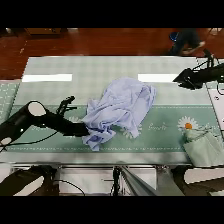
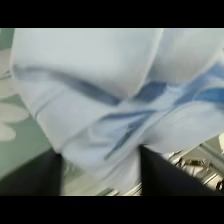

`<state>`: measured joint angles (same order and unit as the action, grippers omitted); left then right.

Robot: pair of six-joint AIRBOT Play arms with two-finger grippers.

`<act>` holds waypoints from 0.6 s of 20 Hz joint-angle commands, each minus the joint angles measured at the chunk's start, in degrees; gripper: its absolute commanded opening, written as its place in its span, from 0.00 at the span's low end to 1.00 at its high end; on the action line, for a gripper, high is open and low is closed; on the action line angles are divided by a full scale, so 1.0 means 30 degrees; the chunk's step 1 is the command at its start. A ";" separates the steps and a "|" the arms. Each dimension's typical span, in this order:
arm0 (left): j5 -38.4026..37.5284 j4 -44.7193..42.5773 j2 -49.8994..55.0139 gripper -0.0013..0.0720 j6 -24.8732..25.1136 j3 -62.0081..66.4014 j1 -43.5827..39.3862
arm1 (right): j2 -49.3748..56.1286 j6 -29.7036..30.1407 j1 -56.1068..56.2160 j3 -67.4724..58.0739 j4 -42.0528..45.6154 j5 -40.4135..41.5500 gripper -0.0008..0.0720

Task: Fold the shirts.

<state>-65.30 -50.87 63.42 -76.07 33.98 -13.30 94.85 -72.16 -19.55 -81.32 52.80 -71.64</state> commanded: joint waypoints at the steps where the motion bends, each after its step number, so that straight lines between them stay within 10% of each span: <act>1: 0.1217 0.1814 0.1661 0.06 0.0328 -0.0080 -0.0423 | 0.1071 0.0240 0.1013 0.0007 -0.0408 0.0554 0.78; 12: 0.0532 0.1960 -0.0743 0.06 0.3002 0.0510 -0.0408 | 0.4328 -0.1603 0.5078 0.0007 -0.0423 0.2718 0.82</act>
<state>-63.68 -45.28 63.70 -71.18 34.41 -14.52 104.92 -73.34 -7.27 -81.36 50.70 -65.84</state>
